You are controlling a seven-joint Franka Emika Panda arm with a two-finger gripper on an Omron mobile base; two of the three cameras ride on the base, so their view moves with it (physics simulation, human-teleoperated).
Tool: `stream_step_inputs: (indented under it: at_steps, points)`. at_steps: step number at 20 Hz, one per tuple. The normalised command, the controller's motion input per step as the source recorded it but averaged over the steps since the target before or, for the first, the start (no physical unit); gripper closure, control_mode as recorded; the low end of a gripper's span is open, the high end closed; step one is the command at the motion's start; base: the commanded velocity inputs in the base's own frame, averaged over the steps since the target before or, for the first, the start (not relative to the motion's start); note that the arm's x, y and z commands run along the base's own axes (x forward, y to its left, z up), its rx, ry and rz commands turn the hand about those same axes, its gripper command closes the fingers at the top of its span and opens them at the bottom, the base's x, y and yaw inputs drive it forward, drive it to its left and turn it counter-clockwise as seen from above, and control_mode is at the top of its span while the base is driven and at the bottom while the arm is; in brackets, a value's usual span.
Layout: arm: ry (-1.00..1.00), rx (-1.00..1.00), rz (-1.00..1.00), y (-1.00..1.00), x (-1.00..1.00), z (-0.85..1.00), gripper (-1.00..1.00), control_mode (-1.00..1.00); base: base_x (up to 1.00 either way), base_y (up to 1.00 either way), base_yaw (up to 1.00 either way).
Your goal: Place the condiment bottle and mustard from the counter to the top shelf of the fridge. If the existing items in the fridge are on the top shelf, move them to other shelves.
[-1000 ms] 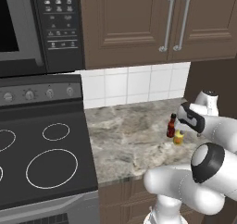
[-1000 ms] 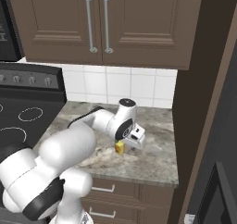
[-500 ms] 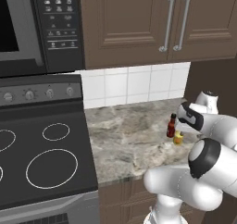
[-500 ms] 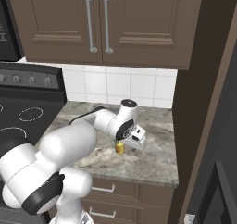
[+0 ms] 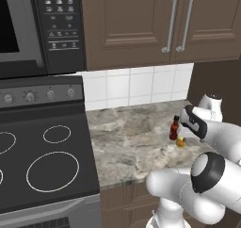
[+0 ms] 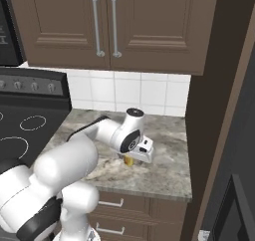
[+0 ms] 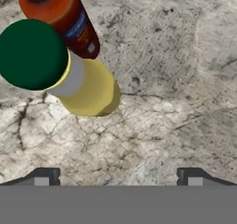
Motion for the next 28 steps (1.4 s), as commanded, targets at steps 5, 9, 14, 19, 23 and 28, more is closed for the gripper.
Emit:
stream_step_inputs:
  at_steps: [5, 9, 14, 19, 23, 28]
  points:
    - [-0.03, -0.02, 0.09, 0.26, 0.14, -0.14, -1.0, -1.0, 0.0, 0.0, 0.0]
    - [-0.09, 0.0, 0.02, 0.0, 0.33, -0.14, -1.0, -1.0, 0.0, 0.0, 0.0]
    - [-0.13, 0.0, 0.0, 0.0, 0.34, -0.12, -1.0, -1.0, 0.0, 0.0, 0.0]
    - [-0.12, 0.0, 0.0, 0.0, 0.28, -0.14, -1.0, -1.0, 0.0, 0.0, 0.0]
    - [-0.03, 0.0, 0.0, 0.0, 0.04, -0.17, -1.0, -1.0, 0.0, 0.0, 0.0]
    - [-0.01, 0.0, 0.0, 0.0, 0.01, -0.04, 1.0, -1.0, 0.0, 0.0, 0.0]
